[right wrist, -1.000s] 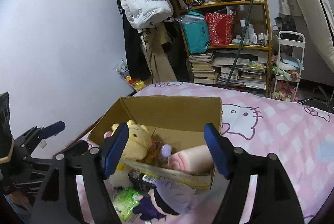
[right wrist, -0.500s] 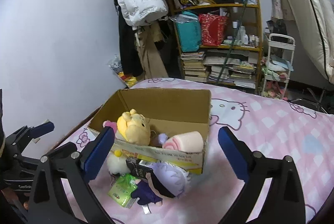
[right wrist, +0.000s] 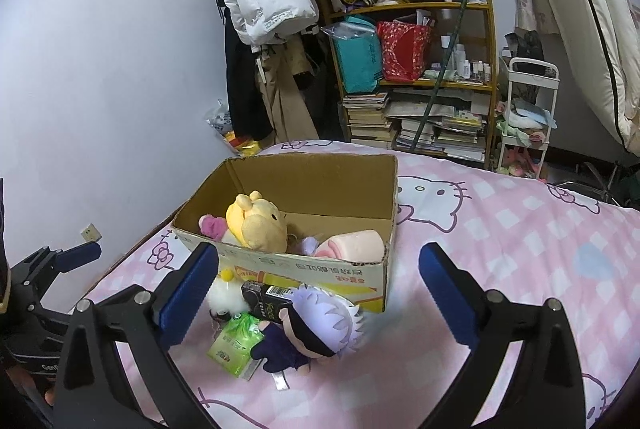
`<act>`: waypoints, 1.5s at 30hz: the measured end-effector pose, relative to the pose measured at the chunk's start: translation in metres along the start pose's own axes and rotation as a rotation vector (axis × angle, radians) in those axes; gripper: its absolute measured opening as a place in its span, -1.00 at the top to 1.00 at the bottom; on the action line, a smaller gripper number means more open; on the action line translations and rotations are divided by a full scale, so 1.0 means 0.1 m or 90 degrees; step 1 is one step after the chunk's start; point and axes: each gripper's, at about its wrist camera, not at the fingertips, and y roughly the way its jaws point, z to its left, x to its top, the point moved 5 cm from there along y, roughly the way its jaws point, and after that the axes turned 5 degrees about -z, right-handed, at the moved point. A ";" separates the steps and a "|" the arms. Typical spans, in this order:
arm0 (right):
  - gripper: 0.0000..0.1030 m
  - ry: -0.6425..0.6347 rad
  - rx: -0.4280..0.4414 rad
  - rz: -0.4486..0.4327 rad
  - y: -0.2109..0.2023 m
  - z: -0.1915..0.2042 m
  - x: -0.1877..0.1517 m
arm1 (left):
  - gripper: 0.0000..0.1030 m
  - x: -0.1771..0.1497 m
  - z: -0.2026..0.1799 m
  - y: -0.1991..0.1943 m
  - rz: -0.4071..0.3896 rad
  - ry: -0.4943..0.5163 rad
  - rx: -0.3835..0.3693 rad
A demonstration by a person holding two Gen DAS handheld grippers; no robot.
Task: Organize soft objects
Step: 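Move the left tool to the green tissue pack while the right tool approaches the white-haired plush doll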
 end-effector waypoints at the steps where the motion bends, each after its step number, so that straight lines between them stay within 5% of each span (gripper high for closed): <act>1: -1.00 0.000 -0.003 0.001 0.01 0.00 0.00 | -0.86 -0.02 0.00 0.01 0.002 0.002 -0.001; 30: -1.00 -0.010 -0.045 0.104 0.62 -0.25 -0.48 | -0.86 -0.35 -0.13 0.63 0.120 0.010 0.008; 45: -1.00 0.011 -0.026 0.159 0.91 -0.25 -0.70 | -0.86 -0.55 -0.26 0.93 0.209 0.014 -0.040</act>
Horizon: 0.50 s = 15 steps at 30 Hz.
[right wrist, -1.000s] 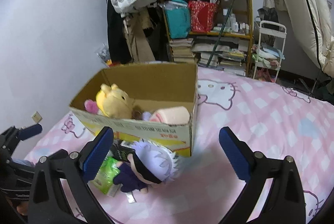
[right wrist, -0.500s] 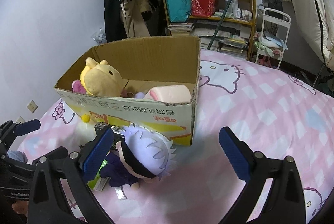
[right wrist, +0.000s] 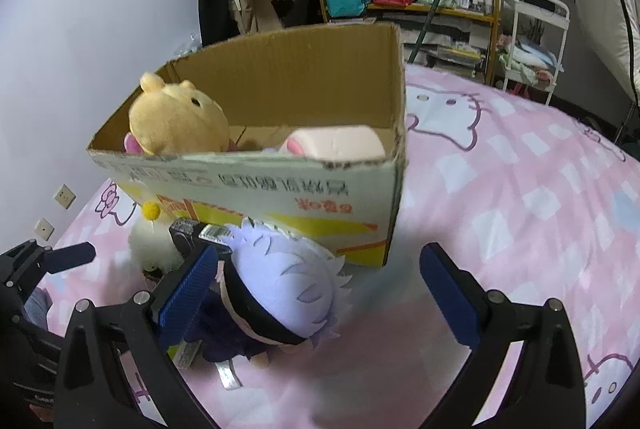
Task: Organize soft objects
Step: 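Move the left tool to the green tissue pack while the right tool approaches the white-haired plush doll, then close the left tool on the green tissue pack while the right tool grasps the white-haired doll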
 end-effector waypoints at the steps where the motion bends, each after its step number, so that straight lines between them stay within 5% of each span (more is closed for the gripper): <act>1: -1.00 0.001 0.002 0.005 0.02 0.00 -0.02 | -0.86 -0.02 -0.01 0.03 0.009 0.000 -0.002; 15: -1.00 -0.002 0.012 0.046 0.22 0.07 -0.14 | -0.86 -0.09 -0.03 0.22 0.051 0.009 -0.002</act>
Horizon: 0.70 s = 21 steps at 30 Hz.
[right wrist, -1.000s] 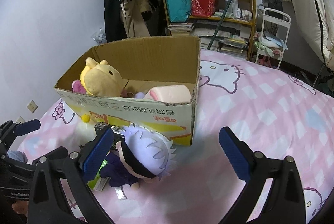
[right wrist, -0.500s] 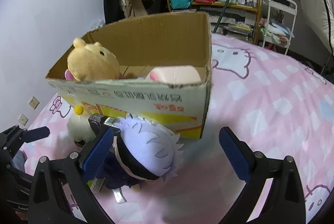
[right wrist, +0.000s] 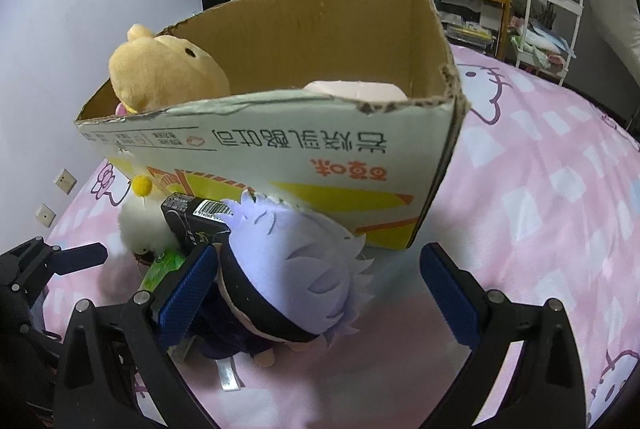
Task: Organize soft objects
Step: 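Close the left tool on the green tissue pack while the right tool grasps the white-haired doll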
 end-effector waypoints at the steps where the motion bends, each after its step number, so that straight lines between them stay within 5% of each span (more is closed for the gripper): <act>1: -1.00 0.002 0.002 0.002 0.01 0.00 -0.01 | -0.86 0.00 0.00 0.00 0.001 -0.002 -0.001; 21: -1.00 0.009 0.013 0.021 0.05 -0.03 -0.03 | -0.86 -0.03 0.01 0.07 0.024 -0.013 -0.011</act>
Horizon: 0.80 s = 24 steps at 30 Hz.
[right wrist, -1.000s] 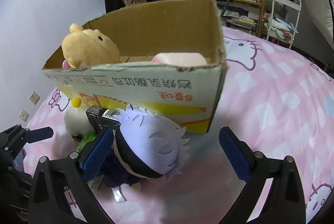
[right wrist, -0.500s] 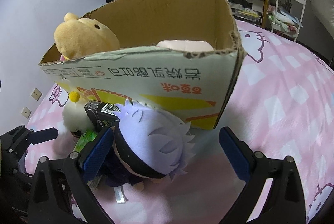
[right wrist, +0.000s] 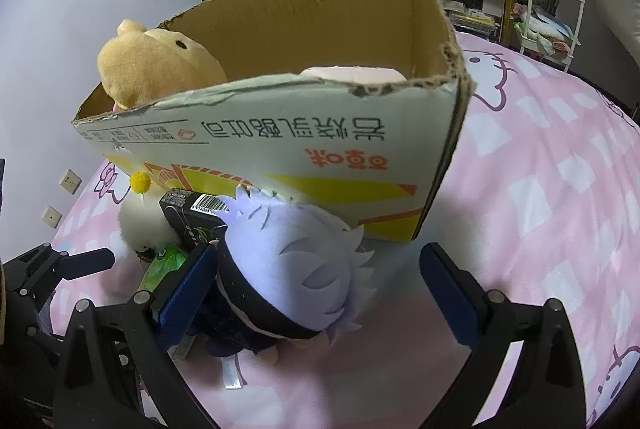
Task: Organize soft objects
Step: 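Close the left tool on the green tissue pack while the right tool grasps the white-haired doll, then lift the tissue pack with the left tool while the right tool carries the doll over the box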
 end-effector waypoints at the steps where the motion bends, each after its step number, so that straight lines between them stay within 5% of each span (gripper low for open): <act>1: -1.00 -0.002 0.000 0.000 0.00 0.00 0.00 | -0.86 0.00 0.00 0.01 0.001 0.002 0.000; 6: -0.92 -0.001 0.015 0.005 0.01 0.02 0.01 | -0.58 -0.08 -0.07 0.11 0.028 0.025 -0.005; 13: -0.28 -0.020 0.052 0.004 -0.01 0.14 0.00 | -0.03 -0.12 -0.18 0.20 0.037 0.031 -0.035; 24: -0.21 -0.052 0.028 -0.025 -0.18 0.22 -0.01 | -0.02 -0.09 -0.25 0.00 -0.009 0.028 -0.022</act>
